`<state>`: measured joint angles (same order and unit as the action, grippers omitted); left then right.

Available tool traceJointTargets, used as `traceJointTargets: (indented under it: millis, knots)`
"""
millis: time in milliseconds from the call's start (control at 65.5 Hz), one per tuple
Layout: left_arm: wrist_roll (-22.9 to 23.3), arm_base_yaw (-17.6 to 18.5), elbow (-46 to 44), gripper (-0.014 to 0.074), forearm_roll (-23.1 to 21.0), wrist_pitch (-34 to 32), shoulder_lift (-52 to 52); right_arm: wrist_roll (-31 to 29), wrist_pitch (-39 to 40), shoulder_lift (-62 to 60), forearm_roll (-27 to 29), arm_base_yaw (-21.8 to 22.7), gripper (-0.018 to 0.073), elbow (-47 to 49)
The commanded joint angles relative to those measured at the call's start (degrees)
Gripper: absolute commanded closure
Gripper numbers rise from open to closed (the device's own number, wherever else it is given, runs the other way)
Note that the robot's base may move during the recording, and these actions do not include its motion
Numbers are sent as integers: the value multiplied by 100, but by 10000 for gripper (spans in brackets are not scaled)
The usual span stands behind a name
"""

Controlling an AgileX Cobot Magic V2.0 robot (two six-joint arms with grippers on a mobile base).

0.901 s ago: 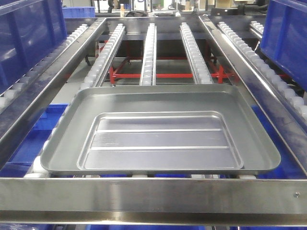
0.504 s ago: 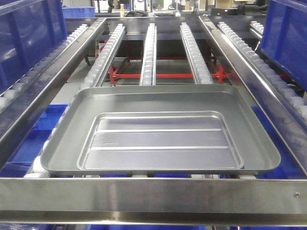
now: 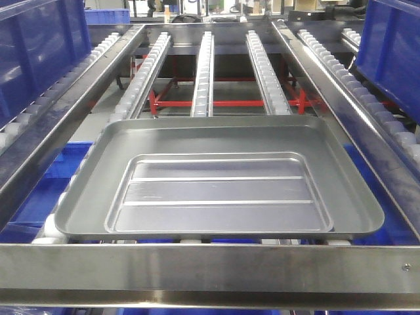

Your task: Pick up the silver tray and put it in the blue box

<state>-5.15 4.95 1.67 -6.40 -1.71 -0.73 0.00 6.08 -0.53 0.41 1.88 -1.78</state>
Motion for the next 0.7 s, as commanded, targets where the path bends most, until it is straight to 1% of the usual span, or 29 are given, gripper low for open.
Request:
traceJointTargets:
  millis: [0, 31, 76, 168, 214, 321, 382, 458, 565, 611, 687]
  knots:
    - [-5, -15, -441, 668, -33, -389, -61, 167, 361, -112, -6, -48, 510, 465]
    - [-5, -2, -683, 668, -33, -224, -21, 167, 75, -89, -6, -63, 510, 739]
    - [-5, 8, -1108, 668, -33, 227, 86, 167, -459, 13, -6, -82, 510, 1172]
    - [-5, 8, -2176, 668, -49, 1648, 623, 167, -1789, 531, -6, -94, 510, 2086]
    - [-5, 8, -2711, 668, -100, 2367, 1056, 167, -2411, 891, -6, -94, 510, 2509]
    - [-5, 8, -3603, 668, -245, 3695, 2135, 153, -3431, 1955, -6, -94, 510, 3237]
    - [-5, 8, -3960, 668, -410, 4244, 2841, 154, -4053, 2627, -6, -94, 510, 3599]
    - [-5, 8, -4158, 668, -949, 4382, 3585, 154, -4574, 3348, 108, -94, 510, 3889]
    - [-5, 8, -4170, 668, -1735, 4273, 4518, 154, -4671, 4181, 239, -94, 510, 3944]
    - [-5, 8, -4170, 668, -1972, 4187, 4843, 169, -4718, 4428, 280, -94, 510, 3939]
    - [-5, 8, -4170, 668, -2115, 3829, 5362, 174, -4685, 4810, 561, -94, 510, 3939]
